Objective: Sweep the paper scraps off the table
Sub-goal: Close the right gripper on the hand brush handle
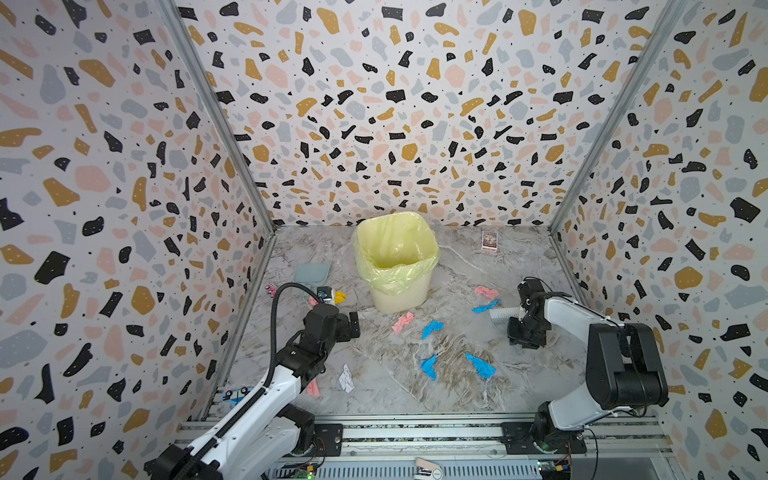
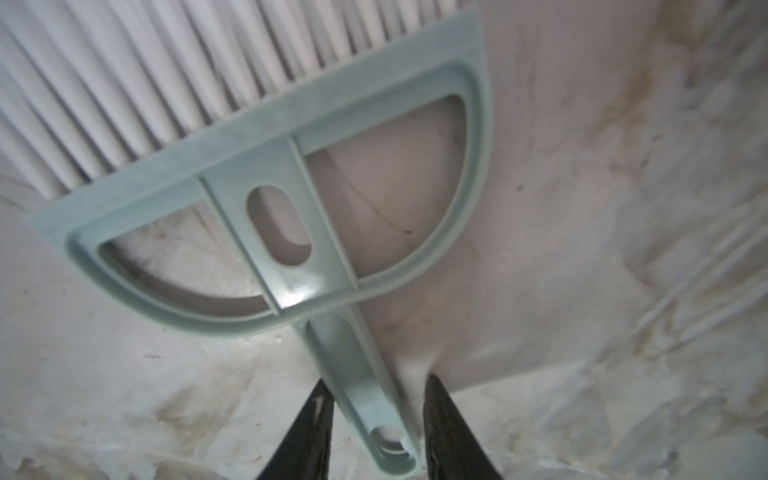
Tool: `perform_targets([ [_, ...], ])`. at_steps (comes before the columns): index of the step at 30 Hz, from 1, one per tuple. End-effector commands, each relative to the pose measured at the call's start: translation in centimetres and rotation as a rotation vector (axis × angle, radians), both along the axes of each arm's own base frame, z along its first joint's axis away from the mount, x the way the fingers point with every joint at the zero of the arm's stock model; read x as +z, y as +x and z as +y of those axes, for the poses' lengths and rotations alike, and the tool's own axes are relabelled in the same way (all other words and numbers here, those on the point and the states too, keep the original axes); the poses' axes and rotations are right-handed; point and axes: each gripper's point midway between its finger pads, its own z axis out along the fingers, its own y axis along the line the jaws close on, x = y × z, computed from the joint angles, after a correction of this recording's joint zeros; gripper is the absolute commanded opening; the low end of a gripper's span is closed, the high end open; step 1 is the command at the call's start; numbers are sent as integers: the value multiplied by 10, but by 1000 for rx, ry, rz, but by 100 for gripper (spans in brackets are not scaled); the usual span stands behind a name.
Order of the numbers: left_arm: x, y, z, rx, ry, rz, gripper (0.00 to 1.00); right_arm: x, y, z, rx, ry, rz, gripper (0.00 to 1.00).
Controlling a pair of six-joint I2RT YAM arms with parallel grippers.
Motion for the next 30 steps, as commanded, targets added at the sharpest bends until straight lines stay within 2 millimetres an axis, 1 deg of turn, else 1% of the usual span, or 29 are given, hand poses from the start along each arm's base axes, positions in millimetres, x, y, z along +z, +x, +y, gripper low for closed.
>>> perform_targets([
  [1, 1, 0, 1, 7, 4, -10, 100, -3, -5, 0, -16, 5, 4, 35],
  [9, 0, 0, 0, 4, 3, -8, 100, -3, -8, 1, -21, 13, 14, 26],
  [17, 0, -1, 1, 5, 3, -9, 100, -3, -11, -1, -21, 3, 27, 21],
  [22, 1, -1, 1, 6, 2, -9, 100, -5, -11, -1, -18, -4, 32, 14],
  [25, 2, -3, 1, 1, -3, -9, 100, -2, -8, 0, -17, -3, 18, 10],
  [30, 7, -5, -4, -13, -19, -12, 100, 12, 2, 2, -19, 3, -34, 5],
])
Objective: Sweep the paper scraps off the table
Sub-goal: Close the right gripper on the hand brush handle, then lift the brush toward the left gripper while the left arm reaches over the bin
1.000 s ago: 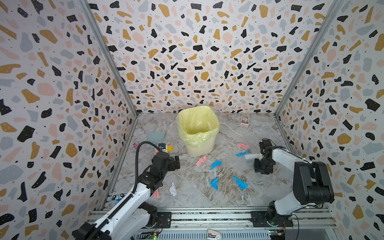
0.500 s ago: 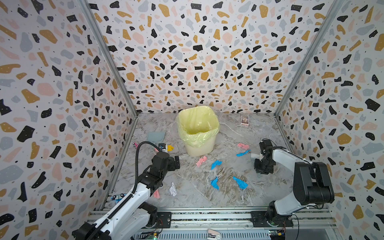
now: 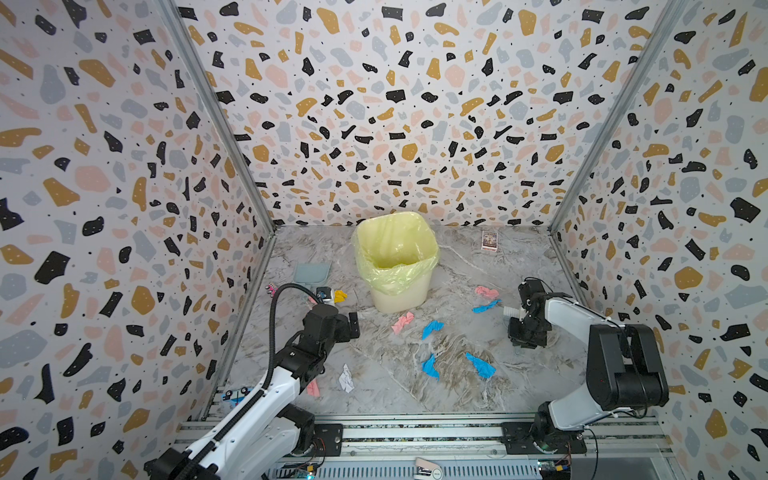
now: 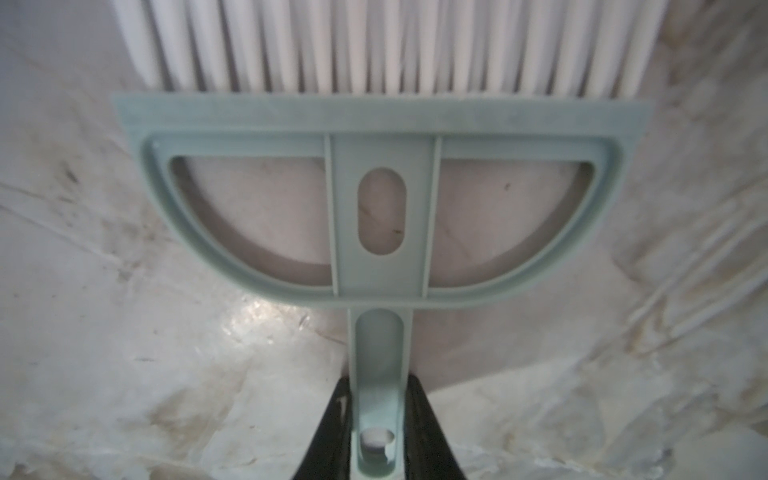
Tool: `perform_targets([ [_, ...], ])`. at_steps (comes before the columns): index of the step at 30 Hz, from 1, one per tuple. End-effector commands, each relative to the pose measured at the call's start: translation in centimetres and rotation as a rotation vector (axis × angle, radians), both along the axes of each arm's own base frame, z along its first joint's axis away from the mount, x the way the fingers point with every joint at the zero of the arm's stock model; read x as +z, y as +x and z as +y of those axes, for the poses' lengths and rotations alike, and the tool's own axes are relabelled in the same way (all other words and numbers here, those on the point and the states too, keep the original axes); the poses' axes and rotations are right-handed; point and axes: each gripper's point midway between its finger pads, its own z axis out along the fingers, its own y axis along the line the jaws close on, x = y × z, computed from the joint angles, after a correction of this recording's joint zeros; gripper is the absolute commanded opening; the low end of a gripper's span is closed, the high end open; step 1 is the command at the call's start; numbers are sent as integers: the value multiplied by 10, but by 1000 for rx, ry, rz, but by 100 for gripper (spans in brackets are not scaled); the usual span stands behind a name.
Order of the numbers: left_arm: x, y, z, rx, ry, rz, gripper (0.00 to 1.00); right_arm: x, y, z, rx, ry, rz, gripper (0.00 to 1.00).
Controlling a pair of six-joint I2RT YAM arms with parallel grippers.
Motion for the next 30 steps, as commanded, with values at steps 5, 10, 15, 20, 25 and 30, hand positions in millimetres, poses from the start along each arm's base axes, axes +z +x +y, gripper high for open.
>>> perform_targets([
  [5, 18, -6, -12, -30, -31, -33, 100, 29, 9, 4, -10, 8, -82, 2],
  [10, 38, -11, -30, -75, -34, -61, 100, 49, 13, 2, -16, 0, -129, 1],
  [15, 77, -15, -58, -148, -60, -120, 100, 79, 20, 3, -12, 6, -199, 0],
  [20, 111, -17, -94, -247, -88, -146, 100, 122, 34, 12, 23, 16, -308, 0],
  [25, 143, -18, -136, -347, -125, -171, 100, 166, 49, 36, 104, 29, -407, 0],
  [30, 186, -16, -172, -417, -214, -204, 100, 212, 59, 70, 197, 63, -519, 0],
])
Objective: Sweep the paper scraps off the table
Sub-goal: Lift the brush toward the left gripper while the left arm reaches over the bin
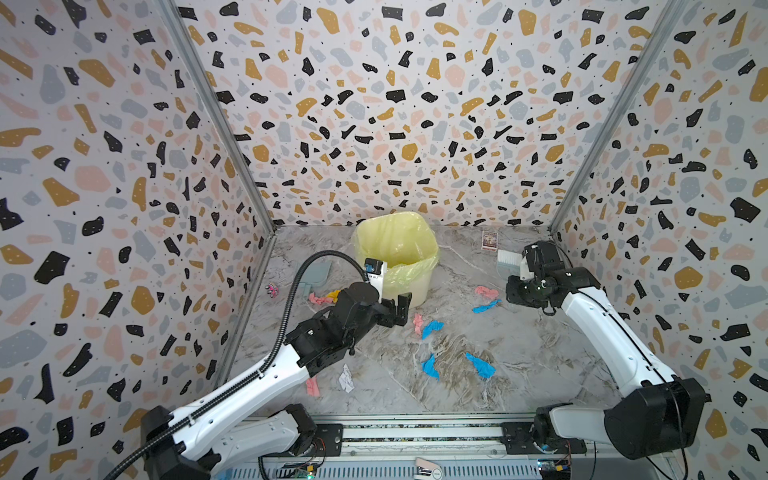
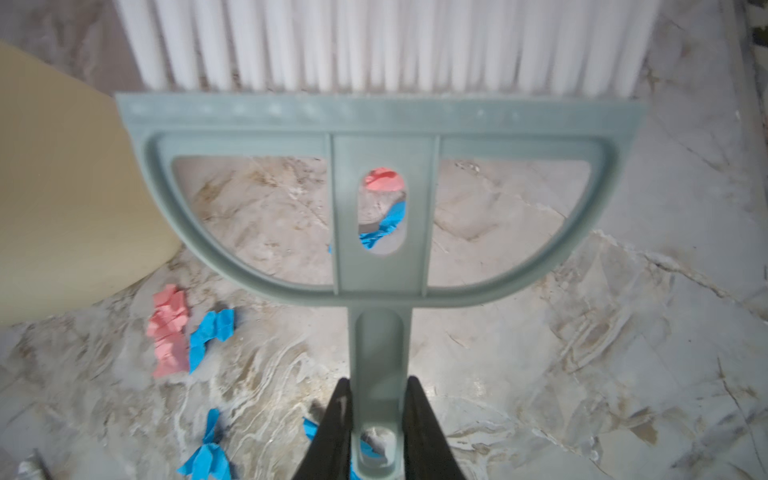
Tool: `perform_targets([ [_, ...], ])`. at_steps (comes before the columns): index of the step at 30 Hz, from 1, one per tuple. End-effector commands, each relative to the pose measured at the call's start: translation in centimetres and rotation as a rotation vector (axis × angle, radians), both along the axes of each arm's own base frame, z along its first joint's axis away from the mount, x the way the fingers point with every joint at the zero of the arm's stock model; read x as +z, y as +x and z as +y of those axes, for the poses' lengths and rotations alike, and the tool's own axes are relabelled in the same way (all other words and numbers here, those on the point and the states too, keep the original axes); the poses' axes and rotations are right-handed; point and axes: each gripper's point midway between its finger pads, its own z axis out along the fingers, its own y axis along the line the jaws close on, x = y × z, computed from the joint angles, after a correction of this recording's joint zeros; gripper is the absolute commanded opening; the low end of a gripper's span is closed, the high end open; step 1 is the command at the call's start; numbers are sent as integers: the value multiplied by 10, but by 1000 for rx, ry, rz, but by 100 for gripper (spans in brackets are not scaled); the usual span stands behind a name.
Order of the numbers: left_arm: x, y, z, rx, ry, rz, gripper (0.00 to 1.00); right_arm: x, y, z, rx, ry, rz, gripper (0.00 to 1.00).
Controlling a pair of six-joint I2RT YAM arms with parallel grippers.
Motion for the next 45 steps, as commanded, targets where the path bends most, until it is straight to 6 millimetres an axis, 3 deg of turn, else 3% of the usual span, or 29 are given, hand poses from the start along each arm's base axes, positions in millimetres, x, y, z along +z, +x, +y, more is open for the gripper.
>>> perform_targets([
  [1, 42, 2, -20, -42, -115, -37, 100, 36, -4, 17, 52, 8, -70, 0],
  [4, 70, 6, -34, -65, -202, -51, 100, 63, -3, 39, 114, 46, -141, 0],
  [11, 106, 18, -84, -206, -302, -16, 100, 111, -8, 84, 245, 114, -261, 0],
  [16, 123, 27, -97, -275, -389, 1, 99, 134, -16, 102, 306, 140, -317, 0],
  [22, 133, 39, -105, -334, -427, 10, 94, 151, -27, 123, 384, 147, -364, 0],
  [30, 130, 44, -118, -376, -447, 26, 84, 161, -40, 154, 480, 141, -394, 0],
  [39, 131, 52, -115, -351, -456, 18, 52, 158, -49, 176, 551, 102, -386, 0],
  [45, 132, 55, -111, -334, -482, 14, 15, 156, -50, 179, 555, 92, -385, 0],
])
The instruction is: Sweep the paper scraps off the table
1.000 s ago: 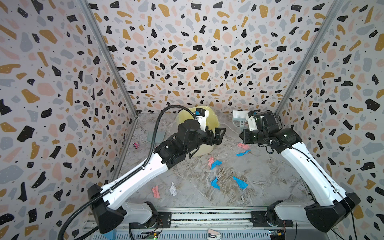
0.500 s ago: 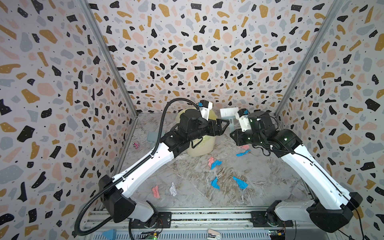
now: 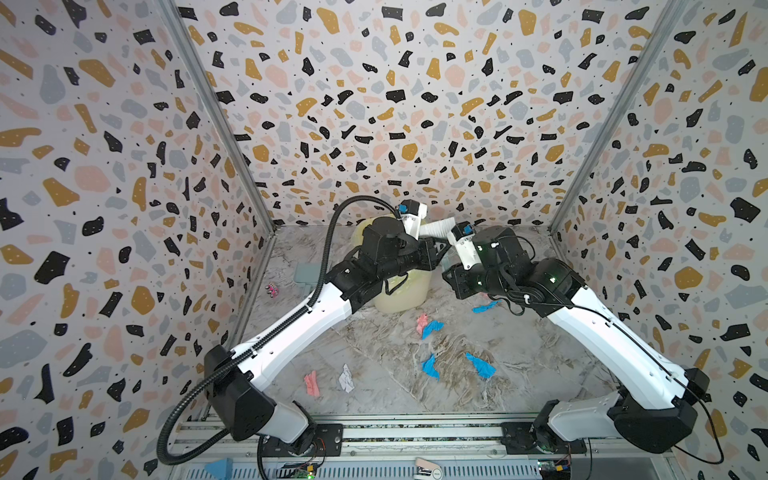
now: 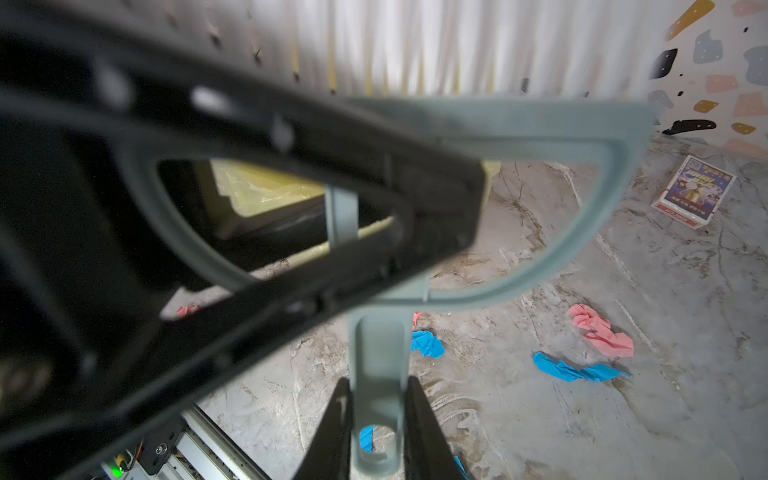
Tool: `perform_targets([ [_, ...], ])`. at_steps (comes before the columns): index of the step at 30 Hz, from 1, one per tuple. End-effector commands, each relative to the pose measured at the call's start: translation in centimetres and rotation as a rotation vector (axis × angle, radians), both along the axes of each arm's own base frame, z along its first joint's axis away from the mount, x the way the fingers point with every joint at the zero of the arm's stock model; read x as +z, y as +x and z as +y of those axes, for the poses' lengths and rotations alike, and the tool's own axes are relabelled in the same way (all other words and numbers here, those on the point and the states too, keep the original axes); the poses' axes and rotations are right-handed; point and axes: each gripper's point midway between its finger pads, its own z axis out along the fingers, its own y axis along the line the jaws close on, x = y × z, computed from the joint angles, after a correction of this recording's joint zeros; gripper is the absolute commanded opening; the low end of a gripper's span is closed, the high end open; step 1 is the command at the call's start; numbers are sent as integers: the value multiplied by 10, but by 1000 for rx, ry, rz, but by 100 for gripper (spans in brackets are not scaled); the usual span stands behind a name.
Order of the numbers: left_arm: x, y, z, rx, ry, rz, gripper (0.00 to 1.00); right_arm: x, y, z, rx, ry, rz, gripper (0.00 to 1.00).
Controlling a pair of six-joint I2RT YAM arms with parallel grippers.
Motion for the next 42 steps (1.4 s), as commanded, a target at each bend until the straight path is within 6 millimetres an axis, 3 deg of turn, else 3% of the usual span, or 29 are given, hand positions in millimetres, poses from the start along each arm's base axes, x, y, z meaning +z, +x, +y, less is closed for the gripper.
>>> perform_targets([
  [1, 28, 1, 5, 3, -78, -58, 9, 20, -2, -5, -6, 12, -49, 0],
  [3, 27, 1, 7, 10, -83, -56, 0, 21, -1, -6, -11, 12, -53, 0],
  [6, 27, 3, 13, 33, -106, -53, 0, 26, -2, -7, -8, 26, -63, 5],
  [12, 50, 5, 37, 110, -274, -95, 0, 51, -8, -13, 26, 169, -113, 65],
  [18, 85, 0, 50, 125, -517, -145, 0, 101, -16, -31, 142, 624, -140, 82],
  [25, 112, -3, 48, 103, -675, -193, 0, 121, -28, -33, 258, 897, -156, 87],
  [32, 117, -9, 30, 45, -740, -182, 0, 124, -25, -28, 293, 979, -145, 87],
  [35, 114, -11, 27, 45, -751, -176, 0, 126, -23, -27, 296, 991, -141, 83],
  [42, 114, -10, 25, 44, -767, -173, 0, 123, -20, -27, 287, 1019, -129, 63],
])
